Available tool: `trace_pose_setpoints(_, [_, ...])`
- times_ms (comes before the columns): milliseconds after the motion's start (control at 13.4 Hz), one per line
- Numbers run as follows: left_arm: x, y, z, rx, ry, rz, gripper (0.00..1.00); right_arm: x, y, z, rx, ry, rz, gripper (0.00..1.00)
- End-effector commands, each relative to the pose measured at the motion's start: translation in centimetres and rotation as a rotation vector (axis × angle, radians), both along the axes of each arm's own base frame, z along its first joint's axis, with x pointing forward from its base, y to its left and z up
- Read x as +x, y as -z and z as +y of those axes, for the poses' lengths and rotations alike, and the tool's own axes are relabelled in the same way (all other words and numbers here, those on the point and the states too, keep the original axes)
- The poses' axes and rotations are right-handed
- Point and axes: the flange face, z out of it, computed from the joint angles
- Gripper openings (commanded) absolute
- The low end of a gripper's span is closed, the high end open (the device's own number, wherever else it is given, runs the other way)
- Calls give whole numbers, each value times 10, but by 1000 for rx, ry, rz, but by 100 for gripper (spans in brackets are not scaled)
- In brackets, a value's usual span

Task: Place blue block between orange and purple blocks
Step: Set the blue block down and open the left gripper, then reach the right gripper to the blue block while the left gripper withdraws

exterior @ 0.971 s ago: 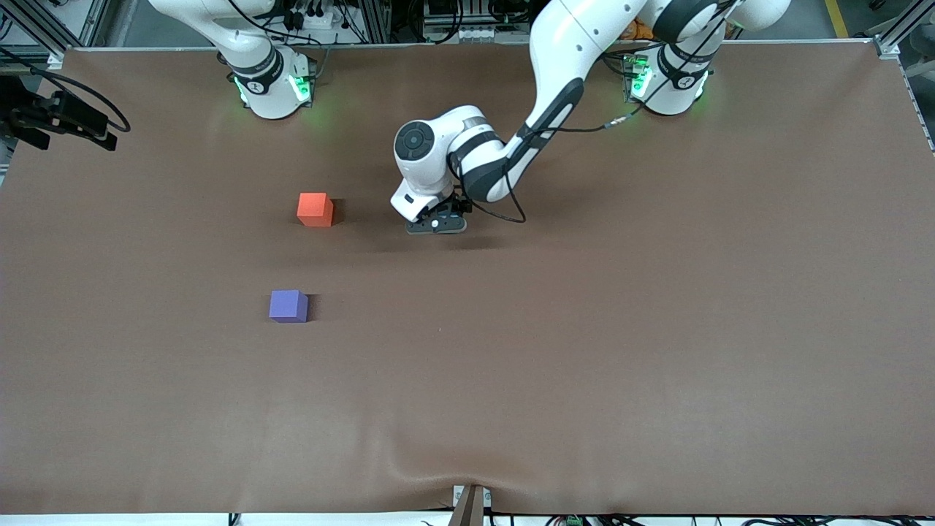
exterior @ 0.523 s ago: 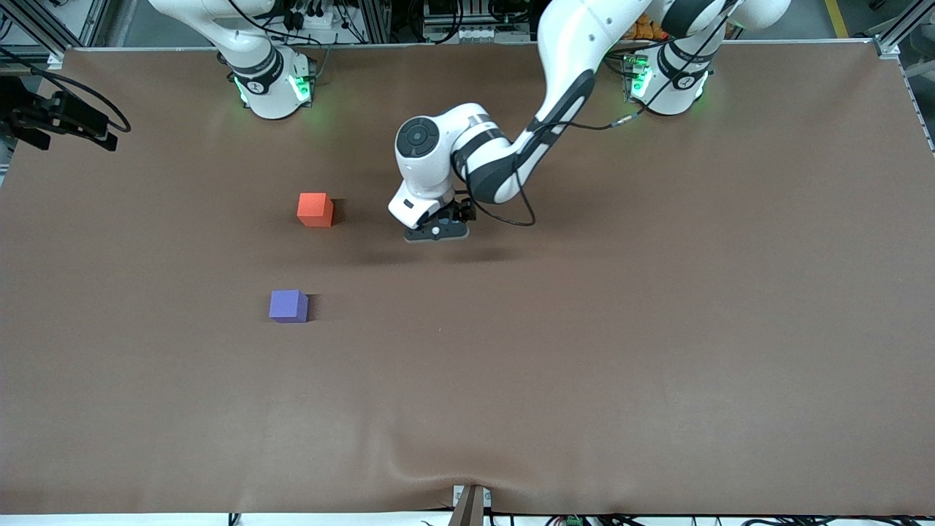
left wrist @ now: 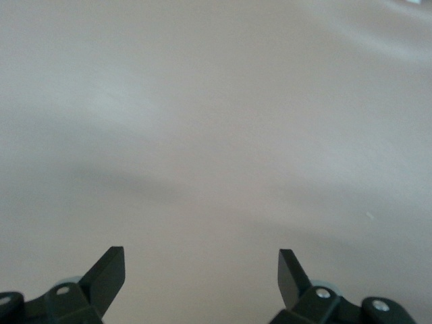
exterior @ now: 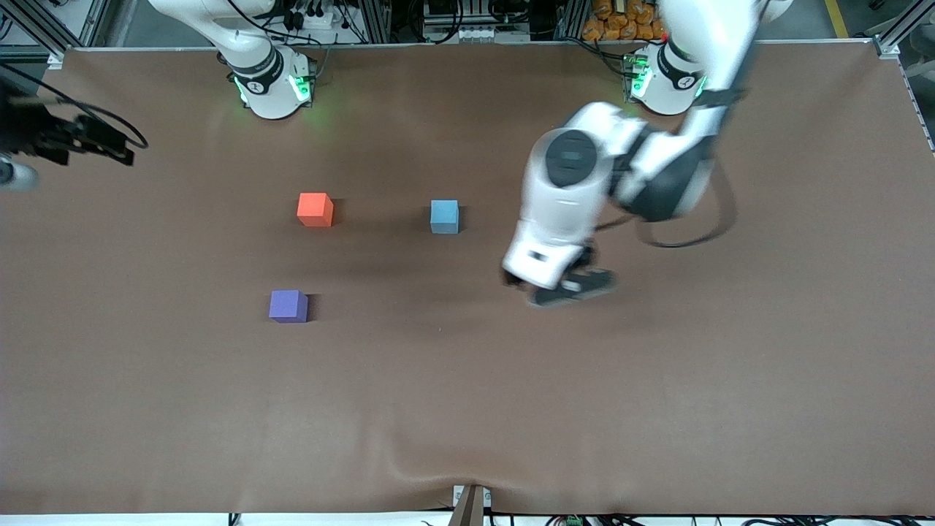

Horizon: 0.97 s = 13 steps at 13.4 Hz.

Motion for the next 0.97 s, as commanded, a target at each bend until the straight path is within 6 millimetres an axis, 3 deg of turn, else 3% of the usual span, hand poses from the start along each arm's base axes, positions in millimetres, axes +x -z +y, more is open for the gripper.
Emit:
trace_pose_setpoints(0, [-1,-32,77,38,45,36,100,24,49,21,8,-30,97,100])
trace_pose_setpoints(149, [-3,-53,130,52,126,52,100,23,52,47,11,-73,101,100])
trace_pose_setpoints(374, [-13,-79,191,52,211,73,100,30,87,110,27,-58,113,100])
trace_pose_setpoints(523, [-20,-89,229,68,263,99,100,28,122,158,78,126,116,100])
trace_pose_setpoints(598, [-19,-91,243,66,283,105,100,22,138,187,93,139,103,100])
trace_pose_setpoints(747, [-24,-101,271,47,372,132,100,3,165,252,96,60,72,100])
trace_pose_setpoints(897, [-34,-117,291,46,428,154,100,-18,216,305,81,-12,86,100])
